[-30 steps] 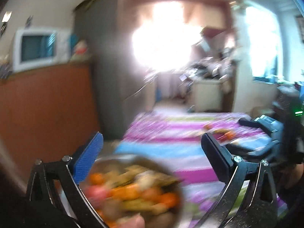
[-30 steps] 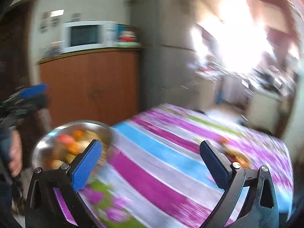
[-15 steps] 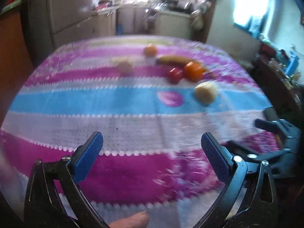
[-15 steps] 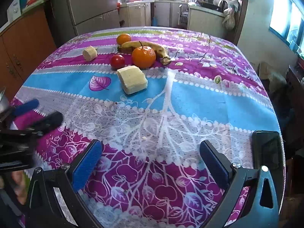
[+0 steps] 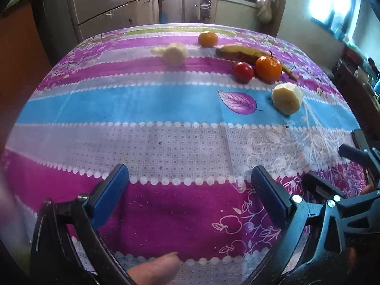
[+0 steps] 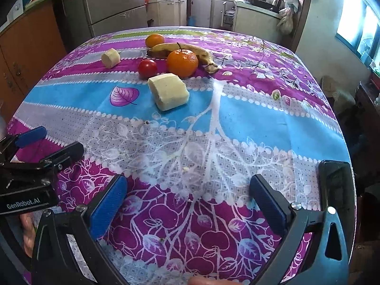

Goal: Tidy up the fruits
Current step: 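Move both open grippers back over the remaining fruit on the table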

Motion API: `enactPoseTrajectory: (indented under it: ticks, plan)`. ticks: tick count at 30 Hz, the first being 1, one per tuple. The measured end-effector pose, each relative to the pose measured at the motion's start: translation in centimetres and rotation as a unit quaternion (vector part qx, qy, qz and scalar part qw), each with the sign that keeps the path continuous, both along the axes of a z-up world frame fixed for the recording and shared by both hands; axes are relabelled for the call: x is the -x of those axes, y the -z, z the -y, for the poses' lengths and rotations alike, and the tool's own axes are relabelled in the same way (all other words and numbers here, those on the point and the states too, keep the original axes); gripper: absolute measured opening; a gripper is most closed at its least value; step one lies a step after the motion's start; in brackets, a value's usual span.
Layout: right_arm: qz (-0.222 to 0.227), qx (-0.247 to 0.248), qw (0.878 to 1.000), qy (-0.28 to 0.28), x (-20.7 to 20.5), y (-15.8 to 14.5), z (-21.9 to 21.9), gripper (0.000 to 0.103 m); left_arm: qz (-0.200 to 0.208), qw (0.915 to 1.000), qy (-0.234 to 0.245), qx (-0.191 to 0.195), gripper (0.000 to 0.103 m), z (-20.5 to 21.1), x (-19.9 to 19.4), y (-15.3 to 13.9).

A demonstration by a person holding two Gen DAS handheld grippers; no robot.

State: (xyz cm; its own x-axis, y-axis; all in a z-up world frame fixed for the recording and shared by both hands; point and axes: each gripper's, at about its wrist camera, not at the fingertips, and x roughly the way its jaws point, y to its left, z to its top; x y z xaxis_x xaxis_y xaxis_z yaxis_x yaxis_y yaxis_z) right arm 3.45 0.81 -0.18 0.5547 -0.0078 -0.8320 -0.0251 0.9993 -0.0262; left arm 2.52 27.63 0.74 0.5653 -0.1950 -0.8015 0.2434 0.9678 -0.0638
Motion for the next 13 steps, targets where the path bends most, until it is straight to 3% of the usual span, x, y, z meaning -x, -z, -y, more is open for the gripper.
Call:
enactPoseTrajectory:
  ticks: [13]
  plan:
    - [-0.001,0.000,1.000,-0.002,0.06,-0.09,-0.02,0.103,-0.001,0.9999,-0.003,0.009,0.103,-0.06,-0.44,0.01]
